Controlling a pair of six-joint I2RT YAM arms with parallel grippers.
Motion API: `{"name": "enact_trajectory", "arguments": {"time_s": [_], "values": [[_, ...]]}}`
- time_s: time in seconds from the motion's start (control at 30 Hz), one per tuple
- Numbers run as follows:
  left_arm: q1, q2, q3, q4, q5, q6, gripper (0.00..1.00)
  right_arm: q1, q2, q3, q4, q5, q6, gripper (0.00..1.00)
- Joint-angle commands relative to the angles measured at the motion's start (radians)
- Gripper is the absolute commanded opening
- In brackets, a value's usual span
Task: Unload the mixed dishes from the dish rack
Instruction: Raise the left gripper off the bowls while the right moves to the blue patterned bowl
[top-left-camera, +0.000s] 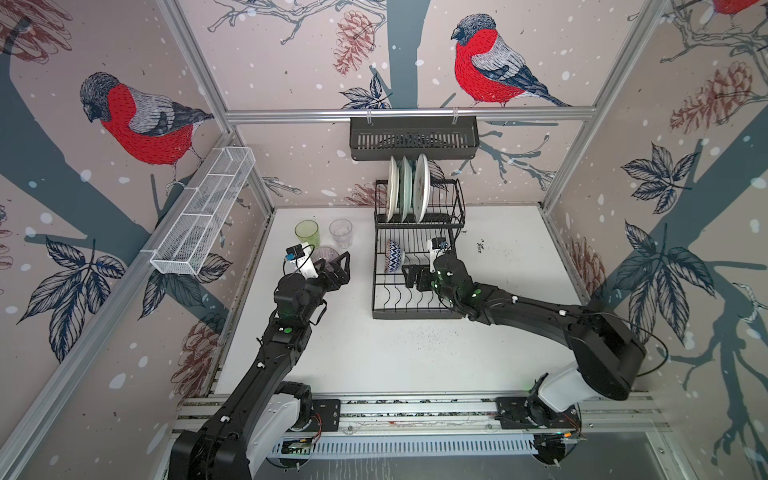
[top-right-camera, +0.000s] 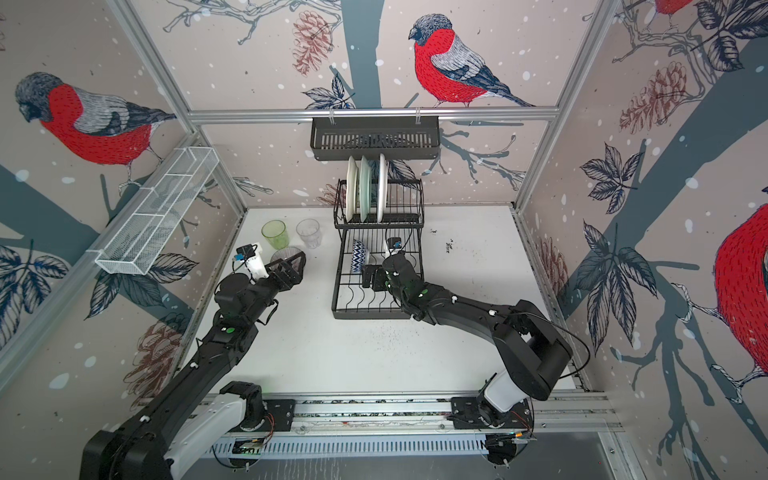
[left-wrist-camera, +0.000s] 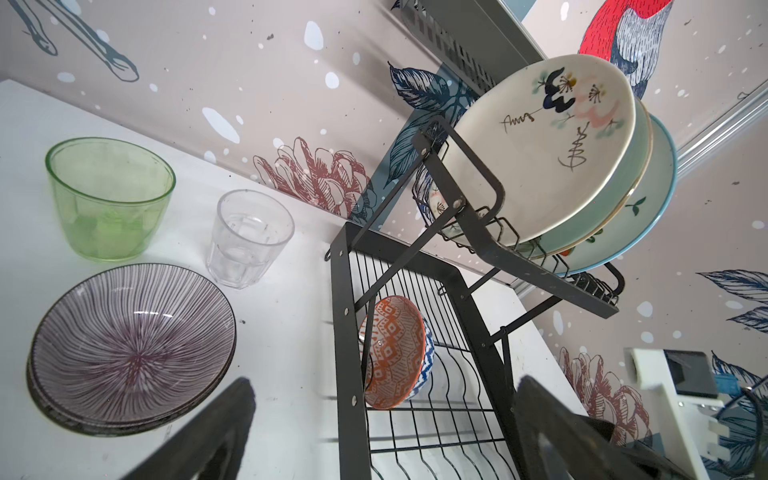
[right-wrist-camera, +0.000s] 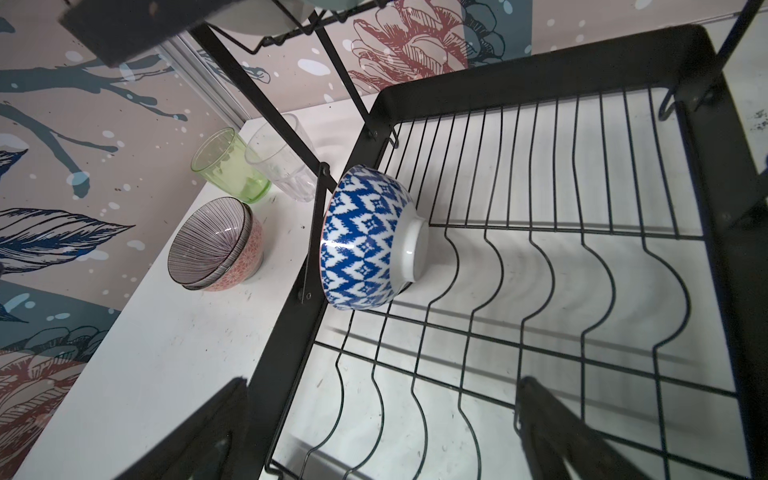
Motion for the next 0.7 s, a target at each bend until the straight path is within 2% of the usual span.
{"name": "enact_trajectory", "arguments": {"time_s": [0.0,0.4,0.67], "values": [[-0.004,0.0,-0.01,0.057,-0.036,0.031,0.97,0.003,0.027,0.016,0.07,-0.019,-0.015,0.99],[-0.007,0.167,0.051,0.049,0.037,0.012,0.97,-0.06,0.14,0.031,0.174,-0.128,-0.014,0.97],[-0.008,0.206,0.068,0.038,0.067,0.003,0.97,-0.079,0.216,0.1,0.174,-0.191,-0.039,0.97]]}}
